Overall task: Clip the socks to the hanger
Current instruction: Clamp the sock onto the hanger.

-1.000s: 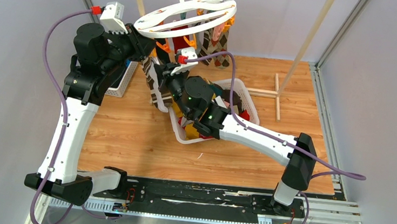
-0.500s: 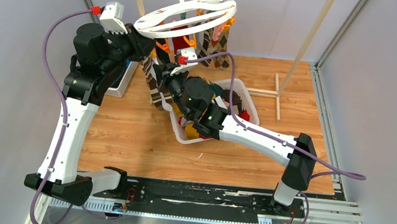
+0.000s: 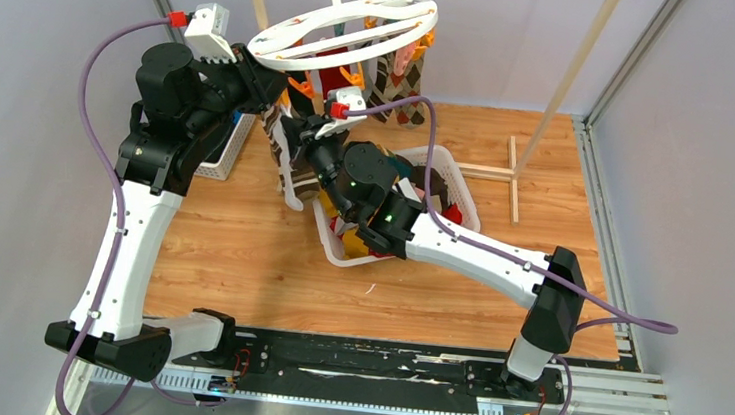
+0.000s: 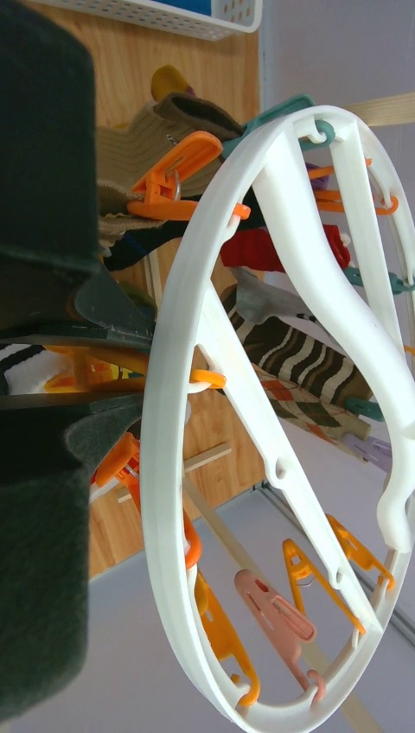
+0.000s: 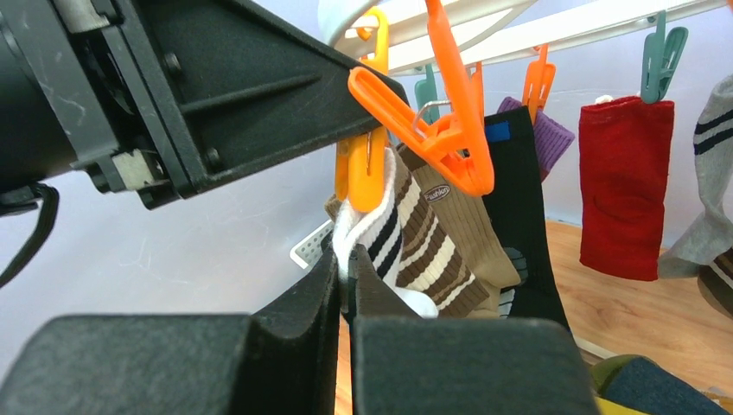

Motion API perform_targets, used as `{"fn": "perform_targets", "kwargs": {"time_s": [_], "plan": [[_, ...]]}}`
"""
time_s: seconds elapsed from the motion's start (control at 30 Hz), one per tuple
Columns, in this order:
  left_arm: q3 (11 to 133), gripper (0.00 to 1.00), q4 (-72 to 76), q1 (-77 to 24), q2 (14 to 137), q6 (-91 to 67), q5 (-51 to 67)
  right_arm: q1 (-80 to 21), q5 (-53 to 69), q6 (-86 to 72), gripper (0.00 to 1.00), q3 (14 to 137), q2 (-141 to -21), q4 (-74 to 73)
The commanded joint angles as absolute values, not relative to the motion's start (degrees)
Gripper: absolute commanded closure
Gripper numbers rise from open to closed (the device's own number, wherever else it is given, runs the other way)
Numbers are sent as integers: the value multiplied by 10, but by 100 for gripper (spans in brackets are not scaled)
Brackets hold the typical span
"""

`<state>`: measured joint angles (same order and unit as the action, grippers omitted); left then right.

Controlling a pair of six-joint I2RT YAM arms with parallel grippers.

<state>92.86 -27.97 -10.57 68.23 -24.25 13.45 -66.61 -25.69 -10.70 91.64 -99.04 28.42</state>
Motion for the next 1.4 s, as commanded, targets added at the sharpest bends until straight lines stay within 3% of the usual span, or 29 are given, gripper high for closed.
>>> {"fn": "perform_targets", "kwargs": {"time_s": [0.0, 0.43, 0.67, 0.83, 0.93, 1.07, 1.13, 1.27, 1.37], "plan": [[927, 99, -315, -98, 679, -233, 111, -675, -254, -96, 100, 946, -995, 305], [927, 98, -315, -98, 678, -227, 107, -675, -248, -97, 100, 956, -1001, 307], [921, 70, -314, -98, 673, -224, 103, -672, -253, -100, 100, 958, -1005, 307], [922, 59, -313, -98, 670, -222, 96, -663, -246, -119, 100, 961, -1006, 296], [919, 54, -311, -98, 668, -219, 91, -658, -237, -131, 89, 959, -1004, 292], [912, 50, -308, -98, 662, -216, 84, -655, -227, -138, 58, 946, -994, 292], [908, 50, -306, -98, 660, -212, 81, -648, -220, -151, 48, 935, -983, 288], [908, 50, -306, -98, 659, -208, 77, -620, -180, -197, 36, 890, -947, 278], [907, 50, -305, -98, 659, -205, 76, -582, -111, -250, 33, 843, -905, 267]]}}
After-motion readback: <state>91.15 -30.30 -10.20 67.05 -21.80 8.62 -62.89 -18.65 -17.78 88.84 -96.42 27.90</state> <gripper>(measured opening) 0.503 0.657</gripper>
